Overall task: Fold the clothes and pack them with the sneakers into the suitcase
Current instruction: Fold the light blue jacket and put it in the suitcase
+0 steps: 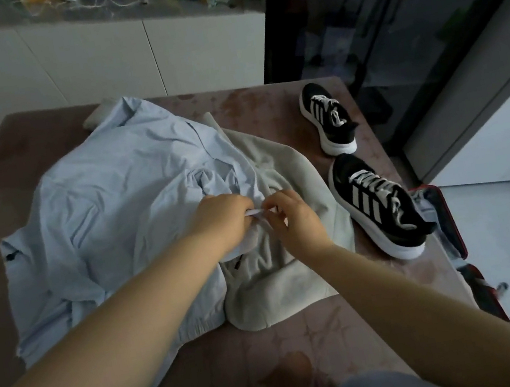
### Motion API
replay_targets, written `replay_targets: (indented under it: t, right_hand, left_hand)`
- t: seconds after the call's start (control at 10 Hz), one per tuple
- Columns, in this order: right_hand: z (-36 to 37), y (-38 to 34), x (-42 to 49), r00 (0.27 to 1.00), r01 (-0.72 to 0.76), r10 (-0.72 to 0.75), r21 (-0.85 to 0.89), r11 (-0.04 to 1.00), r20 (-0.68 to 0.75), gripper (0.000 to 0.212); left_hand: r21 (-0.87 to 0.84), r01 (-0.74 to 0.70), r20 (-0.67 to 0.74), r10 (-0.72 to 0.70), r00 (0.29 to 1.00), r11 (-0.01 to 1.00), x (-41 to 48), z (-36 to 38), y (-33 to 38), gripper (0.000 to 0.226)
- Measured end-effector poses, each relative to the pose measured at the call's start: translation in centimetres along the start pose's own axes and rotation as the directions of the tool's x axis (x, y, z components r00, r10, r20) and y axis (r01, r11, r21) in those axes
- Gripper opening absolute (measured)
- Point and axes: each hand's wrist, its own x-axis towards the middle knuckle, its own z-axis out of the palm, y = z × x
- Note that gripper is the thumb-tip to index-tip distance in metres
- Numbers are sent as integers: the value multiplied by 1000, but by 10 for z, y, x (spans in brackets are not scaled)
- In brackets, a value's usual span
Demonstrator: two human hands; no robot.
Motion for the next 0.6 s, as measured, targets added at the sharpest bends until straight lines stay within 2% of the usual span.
replay_targets:
  t: [0.1,0.2,0.3,0.4,0.5,0.6]
  right_hand:
    - [-16,4,-5,981,-196,191,186,963,45,30]
    - [-27,12,-4,950,-306,284,203,930,133,62]
    - [-39,11,0,949,-310,263,374,874,172,72]
    - [-61,3,3,946,-318,226,521,792,233,53]
    - [-92,-13,-1,954,-265,142,529,806,263,38]
    - [-105,-6,-3,961,-252,174,427,868,213,30]
  left_hand:
    - [-136,-46,-69,37,997,990,-3,-14,17,20]
    - [-270,-119,-151,80,985,955,-6,-35,39,18]
    - [-341,-221,-218,152,964,914,-9,-55,63,13]
    - [-379,-302,-260,213,942,875,-12,-69,80,12]
    - [-396,-405,-341,278,898,824,-12,-79,96,12]
    - [-430,-489,-401,324,857,759,-11,-90,123,11]
